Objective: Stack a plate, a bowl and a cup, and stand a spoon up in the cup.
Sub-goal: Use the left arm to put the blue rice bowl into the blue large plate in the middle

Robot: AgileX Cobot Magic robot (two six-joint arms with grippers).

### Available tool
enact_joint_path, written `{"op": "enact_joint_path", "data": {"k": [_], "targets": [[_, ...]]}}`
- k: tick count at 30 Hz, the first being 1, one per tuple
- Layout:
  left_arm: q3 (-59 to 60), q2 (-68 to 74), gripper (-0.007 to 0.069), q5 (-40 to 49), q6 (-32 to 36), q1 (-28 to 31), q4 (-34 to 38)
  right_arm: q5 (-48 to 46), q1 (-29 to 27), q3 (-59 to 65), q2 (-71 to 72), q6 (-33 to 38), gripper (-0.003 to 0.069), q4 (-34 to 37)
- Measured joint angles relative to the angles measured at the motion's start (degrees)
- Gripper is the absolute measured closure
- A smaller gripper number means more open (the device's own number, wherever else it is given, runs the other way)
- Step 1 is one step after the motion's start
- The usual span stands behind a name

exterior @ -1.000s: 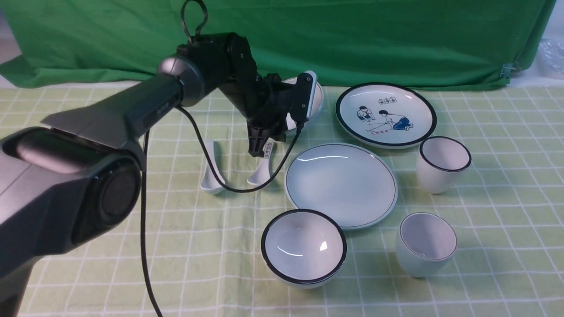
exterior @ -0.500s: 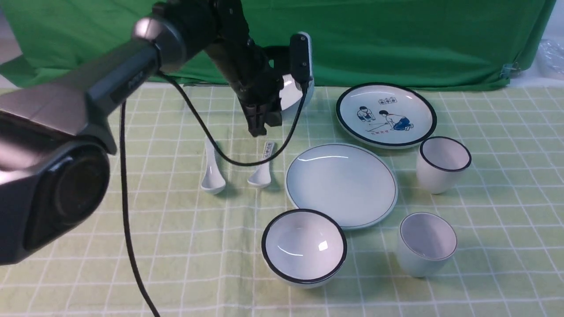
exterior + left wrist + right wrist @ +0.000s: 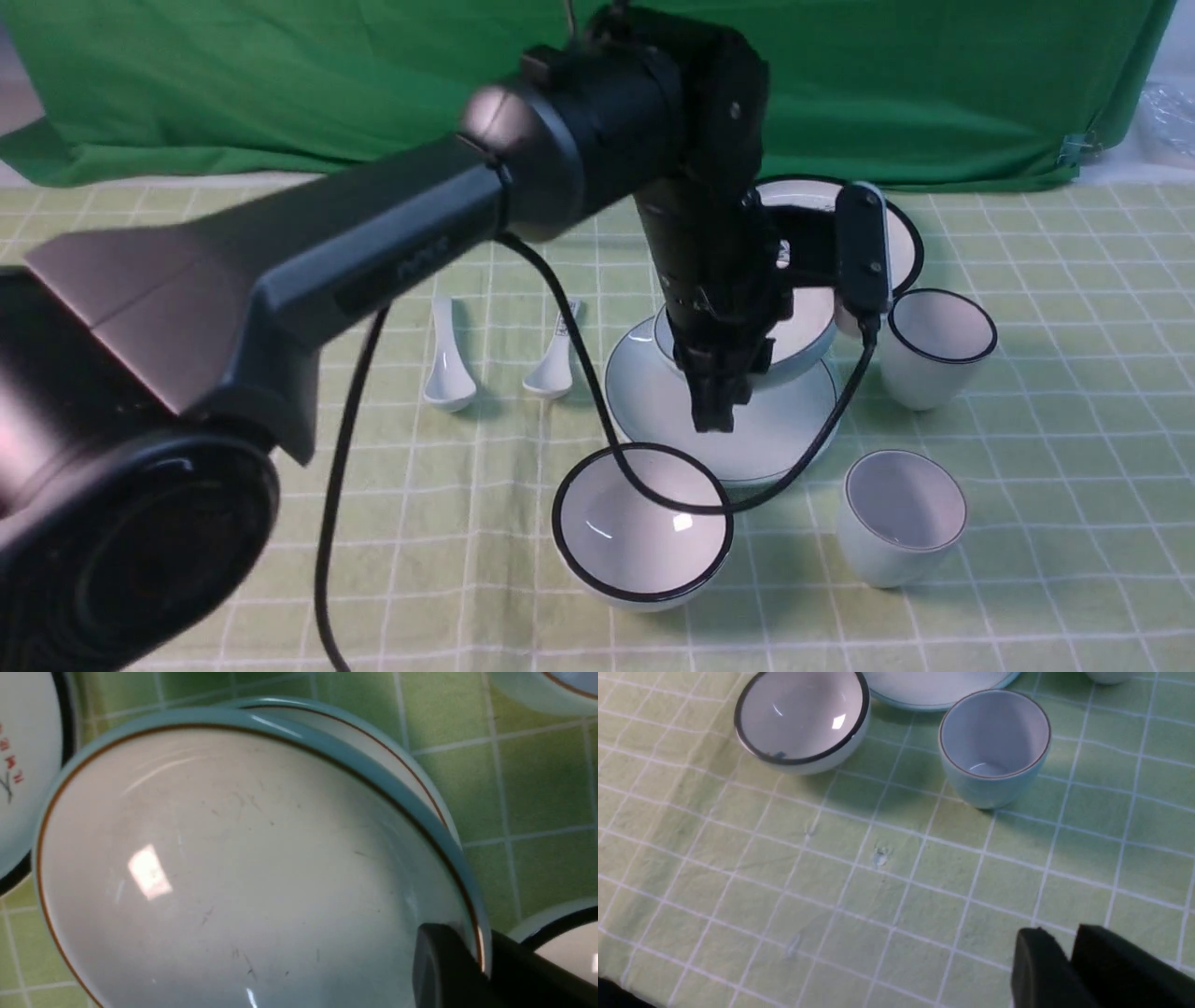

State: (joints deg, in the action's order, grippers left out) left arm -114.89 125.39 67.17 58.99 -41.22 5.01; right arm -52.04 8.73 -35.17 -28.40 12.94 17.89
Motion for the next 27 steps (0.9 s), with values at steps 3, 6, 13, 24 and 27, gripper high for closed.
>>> {"op": "enact_joint_path", "data": {"k": [3,6,13,24,27], "targets": [[0.0,1.1,0.0589,-0.3,-0.5,0.0,-0.6,-1.5,0.0,0.0,0.0,0.0,0.0514,0.0],[0.0,1.8,0.0589,-0.3,-0.6,0.1,-1.8,-2.3,0.0,0.0,0.0,0.0,0.0514,0.0],[0.0,3.6,0.0589,-0.2,-0.6,0.2,-1.7,-3.7,0.0,0.0,0.0,0.1,0.0514,0.0],[0.0,4.8,0.0578,-0.8,-0.4,0.2,-1.2,-3.8,0.0,0.0,0.0,0.1,0.0512,0.0],[0.0,4.8,0.0542,-0.9,-0.3,0.2,-1.0,-4.0,0.0,0.0,0.0,0.1,0.0491,0.0]]}}
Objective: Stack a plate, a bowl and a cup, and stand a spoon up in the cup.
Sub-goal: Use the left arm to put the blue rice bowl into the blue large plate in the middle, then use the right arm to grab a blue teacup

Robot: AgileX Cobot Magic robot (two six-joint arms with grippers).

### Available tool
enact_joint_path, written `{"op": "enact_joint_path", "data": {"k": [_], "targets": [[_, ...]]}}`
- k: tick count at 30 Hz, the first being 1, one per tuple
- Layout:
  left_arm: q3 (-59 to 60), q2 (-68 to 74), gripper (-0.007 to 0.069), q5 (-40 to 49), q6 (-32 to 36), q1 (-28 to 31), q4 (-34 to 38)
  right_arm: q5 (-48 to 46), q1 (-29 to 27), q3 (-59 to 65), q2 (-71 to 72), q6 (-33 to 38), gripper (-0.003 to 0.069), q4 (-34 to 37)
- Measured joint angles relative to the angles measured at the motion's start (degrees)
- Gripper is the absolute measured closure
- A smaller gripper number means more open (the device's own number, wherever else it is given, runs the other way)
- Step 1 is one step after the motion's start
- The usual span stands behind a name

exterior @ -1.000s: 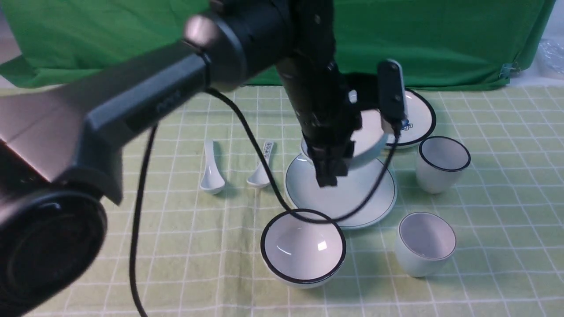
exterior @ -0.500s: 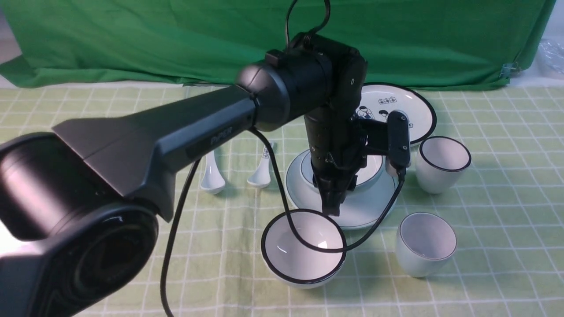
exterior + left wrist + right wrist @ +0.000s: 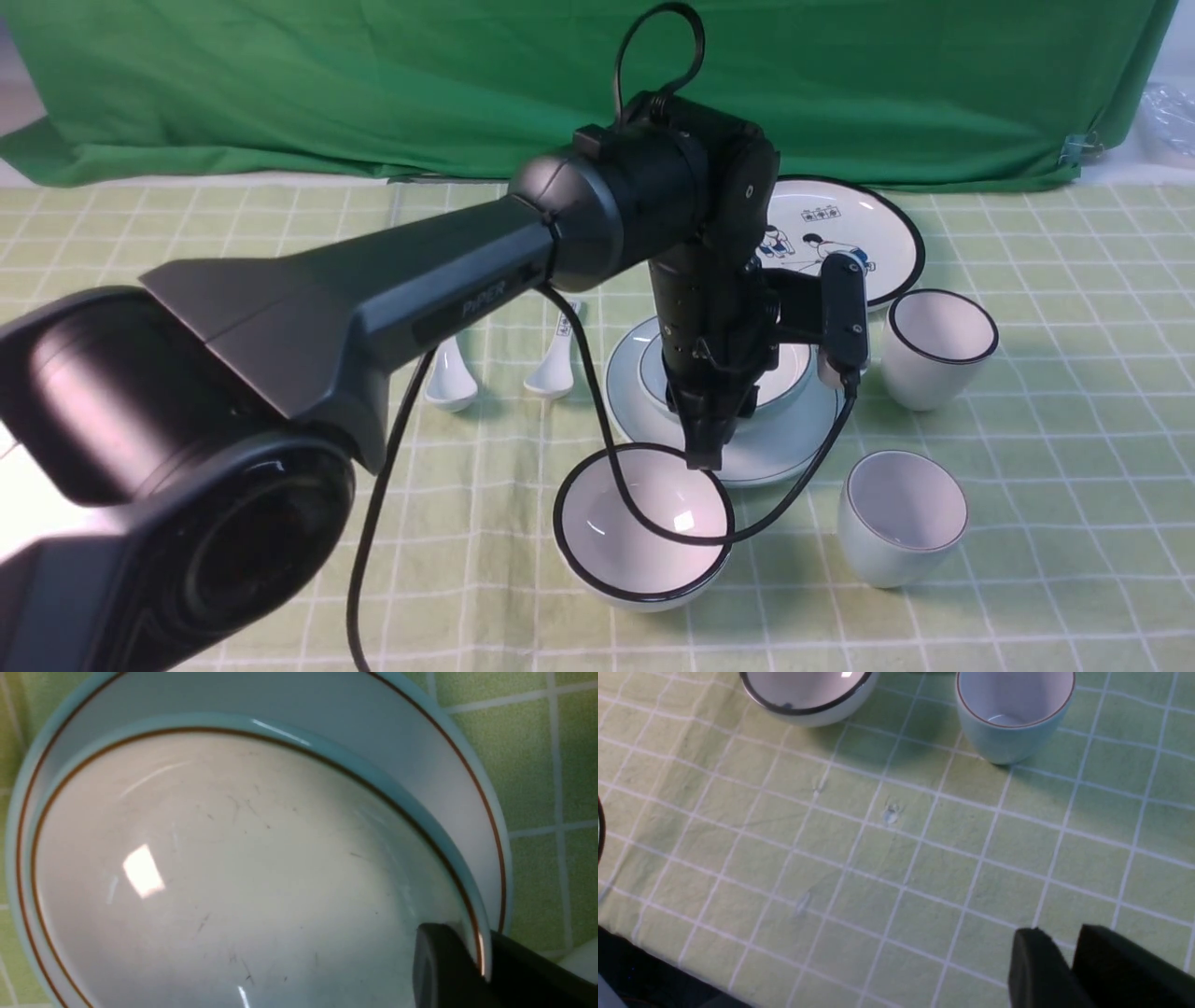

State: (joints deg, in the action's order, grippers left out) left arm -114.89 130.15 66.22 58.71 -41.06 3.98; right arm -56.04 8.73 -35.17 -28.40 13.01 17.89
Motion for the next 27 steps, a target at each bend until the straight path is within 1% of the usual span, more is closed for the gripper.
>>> {"op": "enact_joint_path", "data": {"k": [1,3,4,5,6,7,8,9,13,16,17,19,20,21,22,23,24,25,26,27], "targets": [[0.0,0.0,0.0538,-0.1,0.0,0.0,0.0,0.0,0.0,0.0,0.0,0.0,0.0489,0.0],[0.0,0.0,0.0466,-0.1,0.0,0.0,0.0,-0.1,0.0,0.0,0.0,0.0,0.0445,0.0],[0.0,0.0,0.0453,-0.1,0.0,0.0,0.0,-0.1,0.0,0.0,0.0,0.0,0.0440,0.0],[0.0,0.0,0.0435,-0.1,0.0,0.0,0.0,-0.1,0.0,0.0,0.0,0.0,0.0414,0.0],[0.0,0.0,0.0403,-0.1,0.0,0.0,0.0,-0.1,0.0,0.0,0.0,0.0,0.0396,0.0],[0.0,0.0,0.0354,-0.3,0.1,0.0,0.0,-0.1,0.0,0.0,0.0,0.0,0.0366,0.0],[0.0,0.0,0.0342,-0.3,0.1,0.0,0.0,-0.1,0.0,0.0,0.0,0.0,0.0363,0.0],[0.0,0.0,0.0297,-0.3,0.1,0.0,0.0,-0.1,0.0,0.0,0.0,0.0,0.0344,0.0],[0.0,-0.9,0.0208,-0.3,-0.7,0.0,0.1,-0.1,0.0,0.0,0.0,0.0,0.0331,0.0],[0.0,-2.5,0.0181,-0.3,-2.7,0.0,0.6,-0.1,0.0,-0.1,0.0,0.0,0.0330,0.0],[0.0,-4.1,0.0174,-0.3,-4.7,0.0,1.0,0.0,0.0,-0.2,-0.1,0.0,0.0330,0.0],[0.0,-7.6,0.0190,-0.3,-8.9,0.0,1.3,0.4,0.0,-1.1,-0.6,-0.1,0.0330,0.0],[0.0,-9.5,0.0211,0.0,-10.6,0.0,1.4,0.6,0.0,-1.7,-1.1,-0.1,0.0330,0.0],[0.0,-11.5,0.0252,0.8,-12.4,0.0,1.4,0.6,0.0,-2.4,-2.0,-0.1,0.0330,0.0],[0.0,-11.9,0.0272,0.8,-12.4,0.0,1.4,0.6,0.0,-2.6,-2.4,-0.1,0.0330,0.0],[0.0,-14.5,0.0343,1.8,-14.3,0.0,1.7,0.6,0.0,-3.6,-3.9,-0.1,0.0330,-0.1],[0.0,-17.6,0.0445,2.7,-17.0,0.0,2.3,0.6,0.0,-5.0,-6.1,-0.1,0.0330,-0.1],[0.1,-19.9,0.0514,2.9,-19.4,0.0,2.6,0.4,0.0,-6.0,-7.5,0.0,0.0332,-0.1],[0.2,-20.4,0.0514,2.9,-19.9,0.0,2.7,0.4,0.0,-6.5,-7.8,0.0,0.0333,-0.1],[1.0,-23.4,0.0573,2.9,-22.8,0.0,2.7,0.1,0.0,-8.1,-10.6,0.1,0.0342,-0.2]]}}
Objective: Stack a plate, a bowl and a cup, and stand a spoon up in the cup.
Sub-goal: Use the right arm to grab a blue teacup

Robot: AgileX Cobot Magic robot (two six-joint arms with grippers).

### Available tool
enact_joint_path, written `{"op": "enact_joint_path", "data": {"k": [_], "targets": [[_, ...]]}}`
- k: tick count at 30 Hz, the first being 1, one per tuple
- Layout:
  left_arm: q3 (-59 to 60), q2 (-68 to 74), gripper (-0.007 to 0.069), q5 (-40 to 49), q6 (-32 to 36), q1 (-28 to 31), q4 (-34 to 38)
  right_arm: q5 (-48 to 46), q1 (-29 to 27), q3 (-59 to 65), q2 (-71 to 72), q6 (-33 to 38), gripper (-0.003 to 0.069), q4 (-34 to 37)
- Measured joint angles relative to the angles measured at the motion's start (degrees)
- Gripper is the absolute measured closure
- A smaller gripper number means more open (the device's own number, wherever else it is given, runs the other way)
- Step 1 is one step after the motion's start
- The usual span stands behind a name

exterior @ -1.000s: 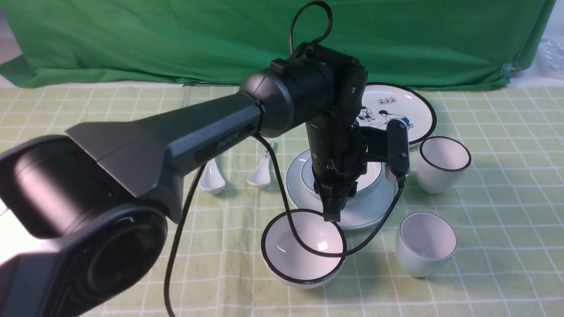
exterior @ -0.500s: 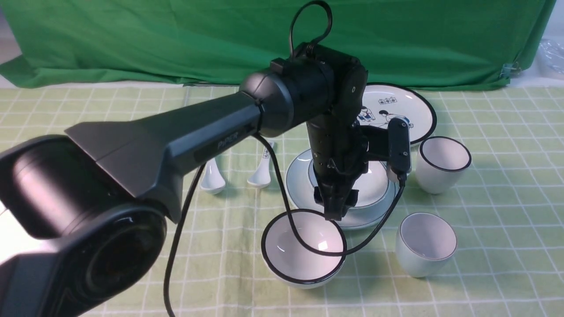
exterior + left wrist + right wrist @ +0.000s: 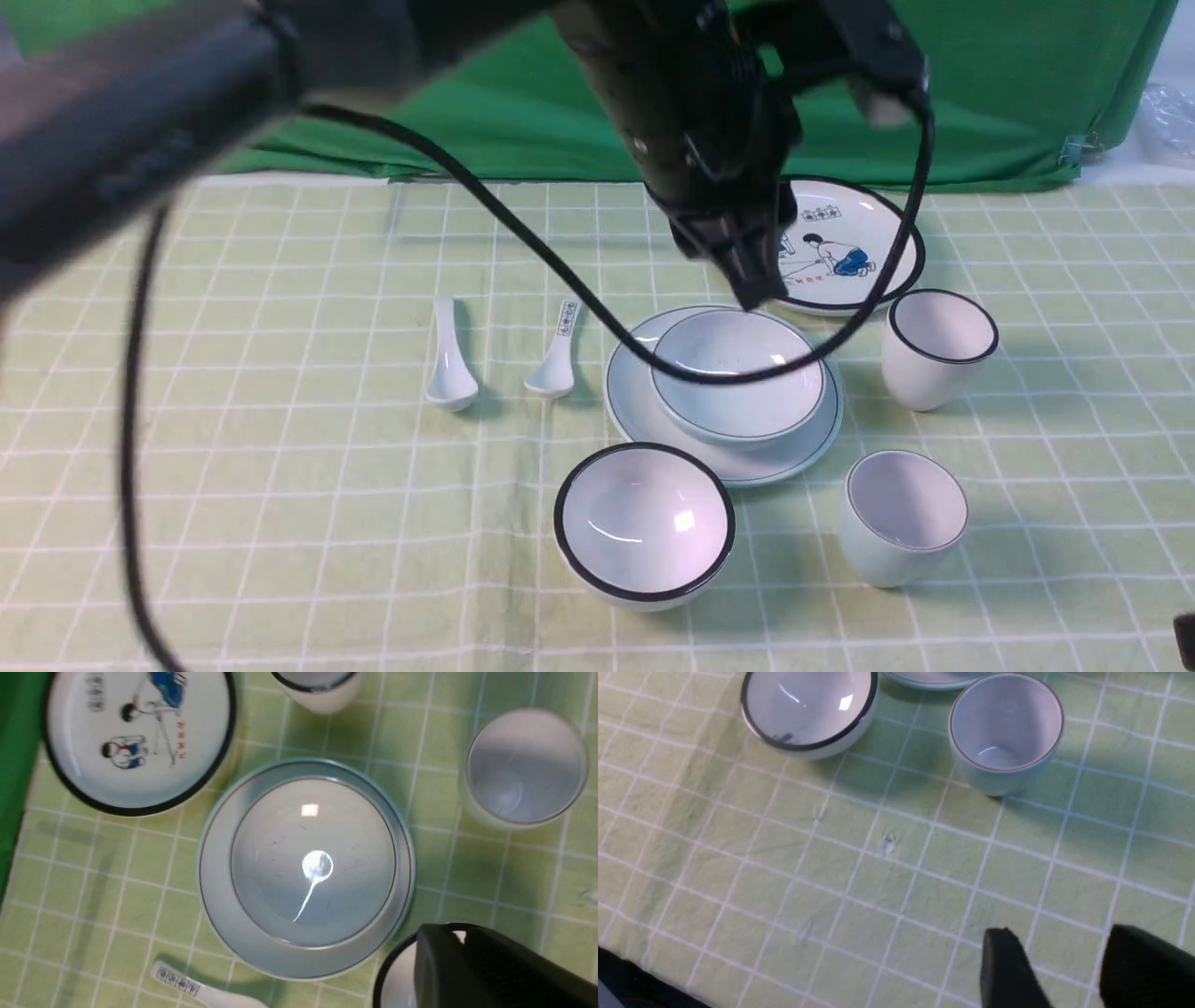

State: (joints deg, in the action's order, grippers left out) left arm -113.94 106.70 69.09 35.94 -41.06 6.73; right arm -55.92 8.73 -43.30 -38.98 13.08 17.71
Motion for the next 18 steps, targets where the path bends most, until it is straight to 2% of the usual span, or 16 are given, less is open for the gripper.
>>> {"op": "enact_joint_path", "data": {"k": [2,3,7,9,10,13,14,15,17,18], "targets": [[1.7,-3.8,0.0602,0.0,-2.7,0.0,-0.1,-0.2,0.0,-2.0,-2.9,0.0,0.0368,0.0],[6.0,-9.1,0.0617,0.0,-6.1,0.0,-0.1,-0.2,0.0,-4.8,-6.4,0.1,0.0410,-0.1],[16.5,-19.6,0.0623,-1.9,-10.6,0.0,-1.2,-0.6,0.1,-8.6,-12.3,0.4,0.0459,-0.1],[29.1,-31.7,0.0623,-9.2,-13.9,0.0,-1.7,-0.9,1.2,-11.3,-17.9,0.2,0.0472,-0.3],[31.2,-32.6,0.0623,-10.7,-14.4,0.0,-1.7,-1.0,1.6,-11.6,-18.4,0.1,0.0473,-0.3],[50.2,-50.3,0.0623,-27.0,-19.4,0.0,-1.8,-1.0,6.7,-14.8,-27.3,-0.8,0.0474,-1.4],[53.2,-53.1,0.0623,-28.7,-20.1,0.0,-1.7,-1.0,8.2,-15.6,-28.8,-1.2,0.0472,-2.1],[59.0,-58.3,0.0623,-33.5,-21.3,0.0,-1.5,-1.0,10.1,-16.5,-31.4,-1.8,0.0461,-3.3],[64.3,-62.4,0.0623,-37.7,-22.5,0.0,-1.3,-1.2,12.3,-17.4,-34.4,-2.8,0.0435,-5.0],[70.2,-68.8,0.0623,-42.2,-23.9,0.0,-1.2,-1.2,14.7,-18.9,-38.7,-4.3,0.0382,-8.3]]}}
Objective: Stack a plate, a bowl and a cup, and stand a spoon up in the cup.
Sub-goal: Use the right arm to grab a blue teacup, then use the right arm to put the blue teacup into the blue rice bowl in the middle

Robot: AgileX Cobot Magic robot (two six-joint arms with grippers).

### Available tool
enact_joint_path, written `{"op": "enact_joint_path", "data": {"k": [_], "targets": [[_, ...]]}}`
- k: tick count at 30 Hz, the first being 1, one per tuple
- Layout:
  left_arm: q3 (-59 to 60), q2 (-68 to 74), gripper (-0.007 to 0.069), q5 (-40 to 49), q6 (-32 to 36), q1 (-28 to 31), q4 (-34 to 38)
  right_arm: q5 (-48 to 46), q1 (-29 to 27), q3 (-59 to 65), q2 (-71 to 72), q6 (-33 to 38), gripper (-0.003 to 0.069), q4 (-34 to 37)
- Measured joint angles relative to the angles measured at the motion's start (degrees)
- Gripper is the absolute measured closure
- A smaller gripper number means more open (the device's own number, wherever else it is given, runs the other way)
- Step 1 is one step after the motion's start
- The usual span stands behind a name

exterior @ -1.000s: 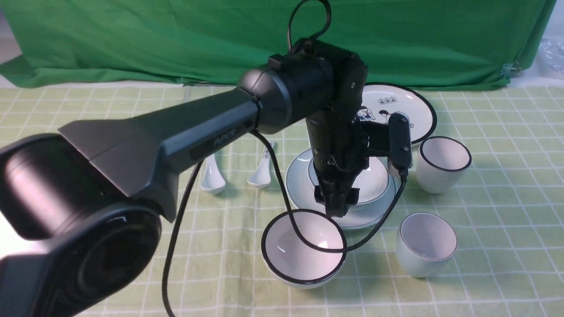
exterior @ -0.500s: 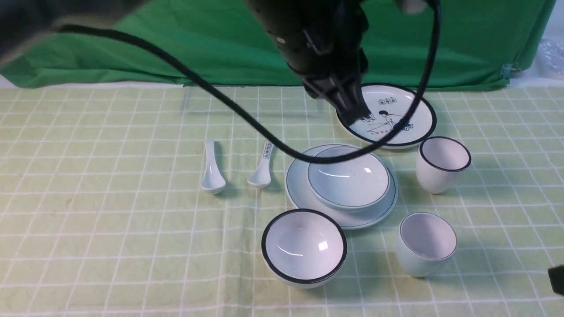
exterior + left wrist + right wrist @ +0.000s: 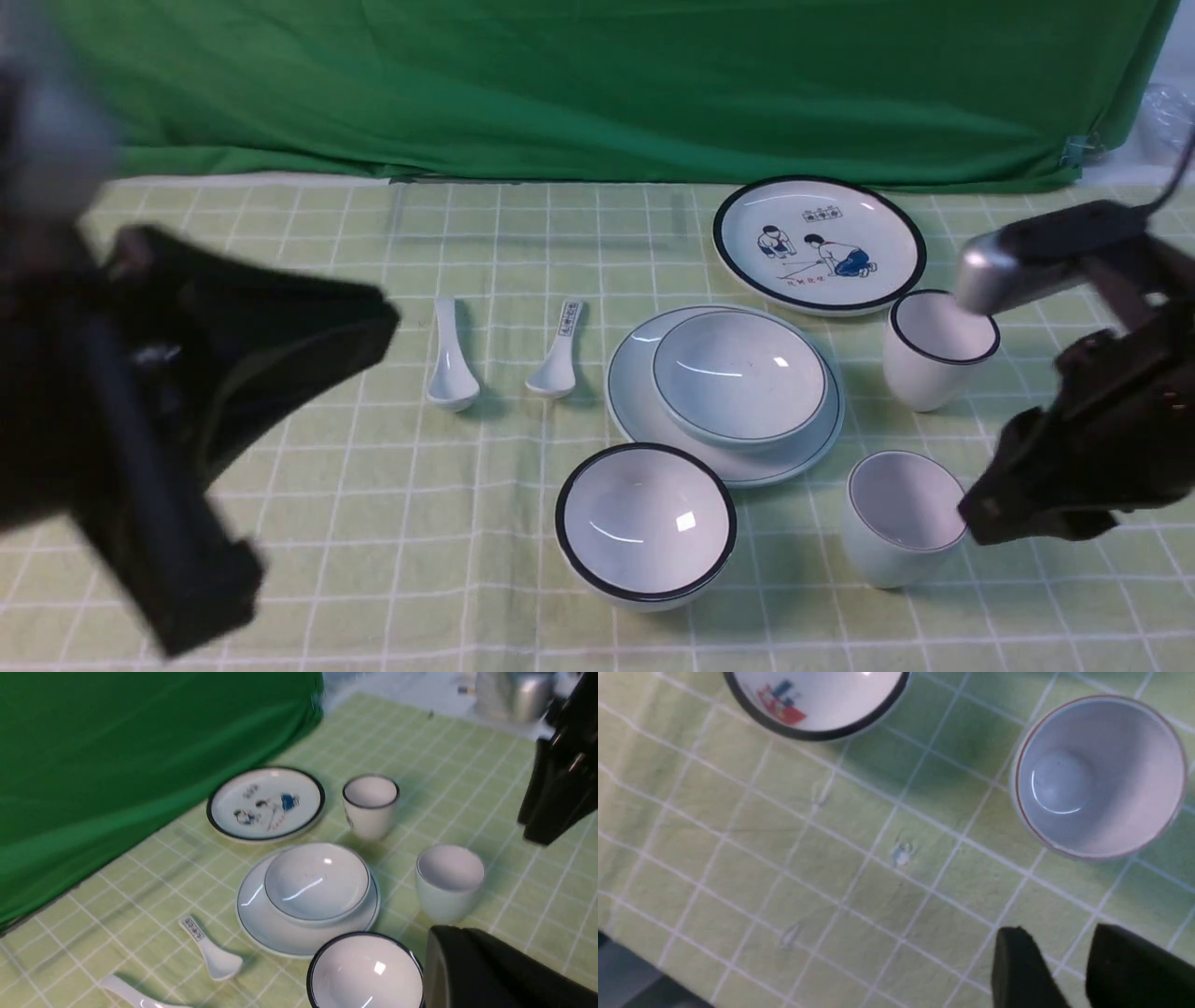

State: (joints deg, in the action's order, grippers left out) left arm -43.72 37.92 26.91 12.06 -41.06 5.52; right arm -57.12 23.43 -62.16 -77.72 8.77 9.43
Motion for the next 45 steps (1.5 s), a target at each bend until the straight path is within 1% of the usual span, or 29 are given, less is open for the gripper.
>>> {"op": "enact_joint_path", "data": {"k": [1,3,4,9,17,19,21,23,24,26,27,28,29,30,31,36,40,43,45], "targets": [[0.6,-0.6,0.0623,-0.4,-0.2,0.0,0.0,0.0,0.3,-0.2,0.0,-0.2,0.0375,-0.4],[7.0,-6.5,0.0623,-3.7,-1.9,0.0,0.0,0.3,2.0,-2.4,-6.2,-1.3,0.0279,-3.0],[8.2,-8.1,0.0623,-3.9,-2.3,0.0,0.1,0.6,2.1,-3.4,-8.4,-1.7,0.0258,-3.3],[9.3,-9.6,0.0623,-3.5,-3.3,0.0,0.5,1.5,2.5,-5.7,-15.1,-2.4,0.0230,-2.7],[9.5,-9.6,0.0623,-3.9,-3.4,0.0,0.4,2.2,2.5,-5.8,-17.9,-3.2,0.0230,-1.7],[9.5,-9.6,0.0623,-3.9,-3.4,0.0,0.2,2.9,2.5,-5.9,-17.9,-3.2,0.0239,-1.6],[9.5,-9.6,0.0623,-3.9,-3.4,0.0,0.0,3.7,2.5,-5.9,-18.4,-3.2,0.0265,-1.6],[9.5,-9.6,0.0623,-3.9,-3.4,0.0,-0.1,3.9,2.5,-5.9,-19.7,-3.2,0.0307,-1.6],[9.5,-9.6,0.0623,-3.9,-3.4,0.0,-0.1,3.9,2.5,-5.9,-20.0,-3.2,0.0312,-1.6],[9.5,-9.6,0.0623,-3.9,-3.3,0.0,-0.1,4.0,2.5,-5.7,-21.5,-2.3,0.0394,-1.6],[9.5,-9.6,0.0623,-3.9,-3.3,0.0,-0.1,4.0,2.5,-5.7,-21.6,-2.2,0.0403,-1.6],[9.5,-9.6,0.0623,-3.9,-3.1,0.0,-0.1,4.0,2.5,-5.7,-21.8,-1.9,0.0437,-1.6],[9.5,-9.6,0.0623,-3.9,-3.0,0.0,-0.1,4.2,2.6,-5.7,-21.9,-1.4,0.0517,-1.6],[9.5,-9.6,0.0623,-3.9,-3.0,0.0,-0.1,4.3,2.7,-5.7,-21.7,-1.2,0.0557,-1.9],[9.5,-9.6,0.0623,-3.9,-3.0,0.0,-0.1,4.2,3.0,-5.9,-21.5,-1.1,0.0573,-2.5],[9.5,-9.6,0.0623,-3.9,-3.0,0.0,-0.1,-0.1,4.8,-9.0,-19.4,-1.4,0.0573,-2.7],[9.5,-9.6,0.0623,-3.9,-3.0,0.0,-0.2,-1.5,7.7,-19.5,-18.0,-1.5,0.0573,-2.8],[9.5,-9.6,0.0623,-3.9,-3.0,0.0,-0.2,-1.3,8.2,-26.8,-21.3,-0.6,0.0573,-3.6],[9.5,-9.6,0.0623,-3.9,-3.0,0.0,-0.2,-1.3,8.2,-31.3,-25.7,-0.4,0.0573,-5.4]]}}
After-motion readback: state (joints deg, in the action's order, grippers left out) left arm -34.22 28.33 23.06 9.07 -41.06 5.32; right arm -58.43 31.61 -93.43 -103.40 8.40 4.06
